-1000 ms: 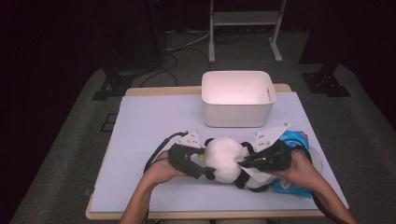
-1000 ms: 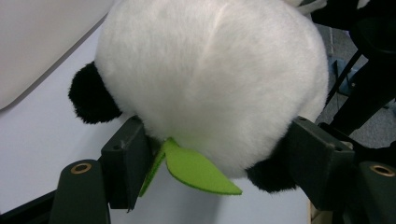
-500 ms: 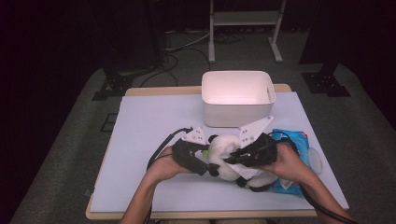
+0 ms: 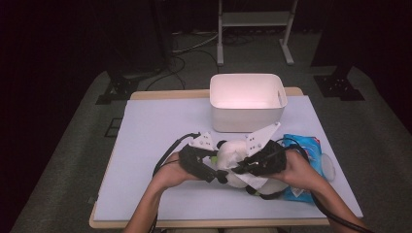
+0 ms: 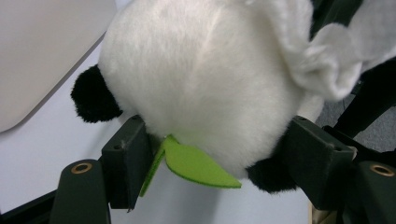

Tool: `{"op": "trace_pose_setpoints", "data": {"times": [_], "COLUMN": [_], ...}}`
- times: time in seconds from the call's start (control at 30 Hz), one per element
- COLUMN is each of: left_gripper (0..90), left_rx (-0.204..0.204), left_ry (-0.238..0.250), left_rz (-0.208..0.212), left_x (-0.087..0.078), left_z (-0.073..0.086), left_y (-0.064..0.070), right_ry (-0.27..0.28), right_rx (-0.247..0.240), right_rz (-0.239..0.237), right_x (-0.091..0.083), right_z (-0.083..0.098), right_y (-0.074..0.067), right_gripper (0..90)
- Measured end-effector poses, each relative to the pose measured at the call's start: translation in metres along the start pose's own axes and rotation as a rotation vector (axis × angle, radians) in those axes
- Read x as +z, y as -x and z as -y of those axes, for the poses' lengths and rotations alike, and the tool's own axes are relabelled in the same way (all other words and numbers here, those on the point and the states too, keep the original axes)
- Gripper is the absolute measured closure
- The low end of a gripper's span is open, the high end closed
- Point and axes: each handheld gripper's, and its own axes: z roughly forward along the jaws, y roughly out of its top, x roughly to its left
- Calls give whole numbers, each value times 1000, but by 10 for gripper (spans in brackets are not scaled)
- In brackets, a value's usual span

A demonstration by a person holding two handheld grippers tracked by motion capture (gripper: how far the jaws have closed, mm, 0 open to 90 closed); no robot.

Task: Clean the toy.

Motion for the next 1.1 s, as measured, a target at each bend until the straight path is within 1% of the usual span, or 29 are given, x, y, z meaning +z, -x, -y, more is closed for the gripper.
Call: {"op": "trace_pose_setpoints", "data": {"times": [0.2, 0.3, 0.43, 0.53, 0.67, 0.77, 0.8, 0.93, 1.1], "left_gripper": [280, 280, 280, 280, 280, 280, 280, 280, 280], "left_rx": [-8, -13, -10, -4, 1, 3, 3, 10, 11], "left_ry": [-2, -4, 1, 3, -3, 0, 0, -3, -4], "left_rz": [-1, -2, -3, -5, -7, -11, -12, -15, -19], "left_x": [1, 0, 0, 0, -1, 0, 0, 0, 0], "left_z": [4, 5, 6, 5, 3, 3, 3, 2, 1], "left_y": [-1, -1, 0, 1, 2, 4, 4, 5, 6], "right_ry": [8, 9, 3, 12, 11, 16, 8, -4, 4], "right_rx": [34, 59, 88, 106, 88, 68, 59, 37, 32], "right_rz": [5, 16, 31, 33, 44, 55, 60, 62, 43], "right_x": [-8, -13, -18, -21, -23, -22, -20, -14, -7], "right_z": [18, 28, 40, 44, 36, 24, 20, 3, -13], "right_y": [0, 1, 3, 3, 3, 5, 5, 8, 17], "right_gripper": [865, 865, 864, 864, 864, 865, 864, 864, 864]}}
